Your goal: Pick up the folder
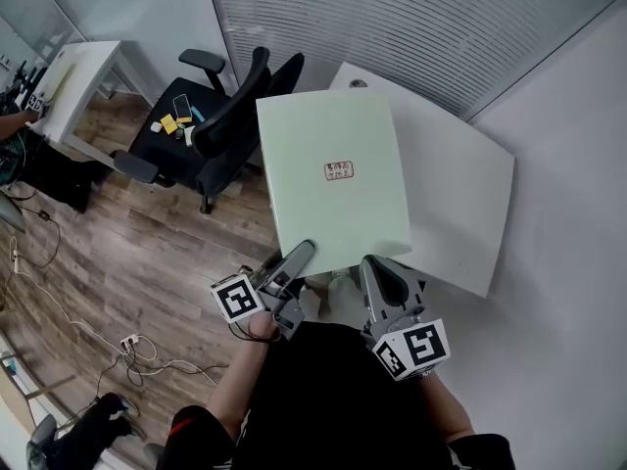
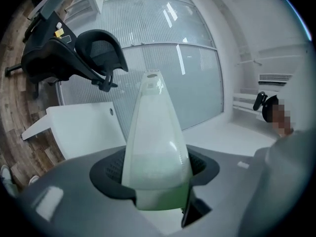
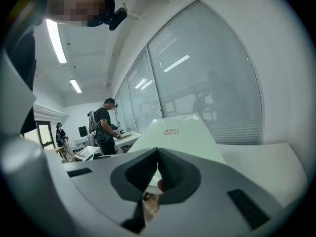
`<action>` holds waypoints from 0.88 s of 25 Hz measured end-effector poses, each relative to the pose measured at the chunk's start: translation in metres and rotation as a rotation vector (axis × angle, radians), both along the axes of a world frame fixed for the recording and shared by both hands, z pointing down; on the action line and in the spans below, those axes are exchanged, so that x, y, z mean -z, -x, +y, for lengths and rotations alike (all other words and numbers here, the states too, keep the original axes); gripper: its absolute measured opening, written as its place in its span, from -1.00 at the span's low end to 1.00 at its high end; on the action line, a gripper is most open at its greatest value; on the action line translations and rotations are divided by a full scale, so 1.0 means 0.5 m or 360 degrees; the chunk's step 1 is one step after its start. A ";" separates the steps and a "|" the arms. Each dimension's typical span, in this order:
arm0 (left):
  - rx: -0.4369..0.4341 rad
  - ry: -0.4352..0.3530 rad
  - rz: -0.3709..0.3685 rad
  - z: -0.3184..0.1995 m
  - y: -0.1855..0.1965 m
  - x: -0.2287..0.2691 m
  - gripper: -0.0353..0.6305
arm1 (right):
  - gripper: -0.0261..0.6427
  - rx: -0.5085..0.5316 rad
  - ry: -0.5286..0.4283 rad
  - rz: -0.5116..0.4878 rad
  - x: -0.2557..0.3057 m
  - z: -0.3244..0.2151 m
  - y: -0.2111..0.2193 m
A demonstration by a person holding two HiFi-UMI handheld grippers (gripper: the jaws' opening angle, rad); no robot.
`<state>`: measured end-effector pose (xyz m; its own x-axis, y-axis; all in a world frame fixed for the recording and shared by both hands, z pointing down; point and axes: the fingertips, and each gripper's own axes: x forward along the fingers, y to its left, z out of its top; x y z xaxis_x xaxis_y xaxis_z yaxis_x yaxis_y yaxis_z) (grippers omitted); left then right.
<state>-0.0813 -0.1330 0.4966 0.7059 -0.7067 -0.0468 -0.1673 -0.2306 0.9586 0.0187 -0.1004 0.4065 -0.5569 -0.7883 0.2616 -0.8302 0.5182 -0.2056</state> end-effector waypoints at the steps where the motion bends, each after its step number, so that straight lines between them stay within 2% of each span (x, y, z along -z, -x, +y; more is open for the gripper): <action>1: 0.0017 -0.0014 0.0011 0.002 0.003 0.016 -0.06 | -0.91 -0.0006 -0.0015 0.0000 0.008 0.003 -0.003; 6: 0.0089 -0.0070 0.0105 0.010 0.018 0.074 -0.06 | -0.92 -0.0032 -0.0085 -0.0034 0.036 0.006 -0.016; 13: 0.0100 -0.0139 0.0083 0.028 0.026 0.136 -0.06 | -0.92 -0.0045 -0.0230 -0.0037 0.096 0.014 -0.018; 18: 0.0078 -0.0206 0.0155 0.033 0.010 0.193 -0.06 | -0.92 -0.0062 -0.0317 -0.0018 0.135 0.019 -0.033; 22: 0.0069 -0.0265 0.0152 0.041 0.010 0.216 -0.06 | -0.92 -0.0035 -0.0362 -0.0167 0.157 0.024 -0.032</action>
<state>-0.0864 -0.1127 0.3883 0.6617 -0.7134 -0.2309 -0.0906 -0.3818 0.9198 0.0347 -0.0886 0.3281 -0.5537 -0.8325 0.0178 -0.8219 0.5431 -0.1718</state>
